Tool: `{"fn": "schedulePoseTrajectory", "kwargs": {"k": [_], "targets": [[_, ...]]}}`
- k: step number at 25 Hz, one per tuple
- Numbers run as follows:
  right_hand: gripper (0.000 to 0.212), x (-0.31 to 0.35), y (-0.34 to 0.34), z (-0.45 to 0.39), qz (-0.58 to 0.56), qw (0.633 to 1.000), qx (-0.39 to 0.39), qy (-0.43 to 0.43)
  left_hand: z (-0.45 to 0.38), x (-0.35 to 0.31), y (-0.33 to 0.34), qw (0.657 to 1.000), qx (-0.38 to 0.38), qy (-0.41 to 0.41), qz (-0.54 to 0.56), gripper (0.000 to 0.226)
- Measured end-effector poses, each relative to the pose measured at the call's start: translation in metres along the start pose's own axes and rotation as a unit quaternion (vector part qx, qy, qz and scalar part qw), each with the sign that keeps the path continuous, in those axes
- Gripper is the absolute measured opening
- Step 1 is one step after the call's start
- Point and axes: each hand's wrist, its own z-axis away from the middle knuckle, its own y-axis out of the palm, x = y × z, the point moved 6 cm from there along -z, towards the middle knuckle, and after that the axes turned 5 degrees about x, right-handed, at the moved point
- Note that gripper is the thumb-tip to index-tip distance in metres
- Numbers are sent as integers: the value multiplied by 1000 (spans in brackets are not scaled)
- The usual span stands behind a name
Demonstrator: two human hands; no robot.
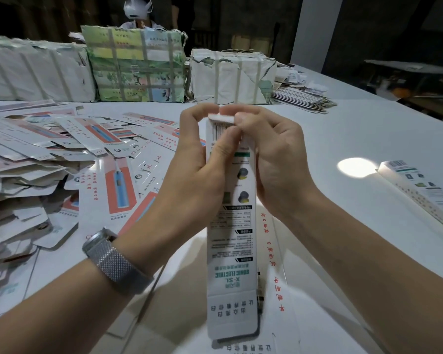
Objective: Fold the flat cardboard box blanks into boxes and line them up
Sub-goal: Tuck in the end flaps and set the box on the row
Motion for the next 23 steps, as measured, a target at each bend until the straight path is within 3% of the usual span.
{"fn": "schedulePoseTrajectory", "kwargs": {"k": [9,14,23], "targets": [[18,1,-6,-6,3,1000,11,11,2,2,1,997,19,33,-71,33],[21,0,-4,-6,0,999,42,-17,1,0,1,999,13,37,-21,17],[21,3,-9,-8,113,991,63,-34,0,5,-2,1000,1,-7,3,8]]}}
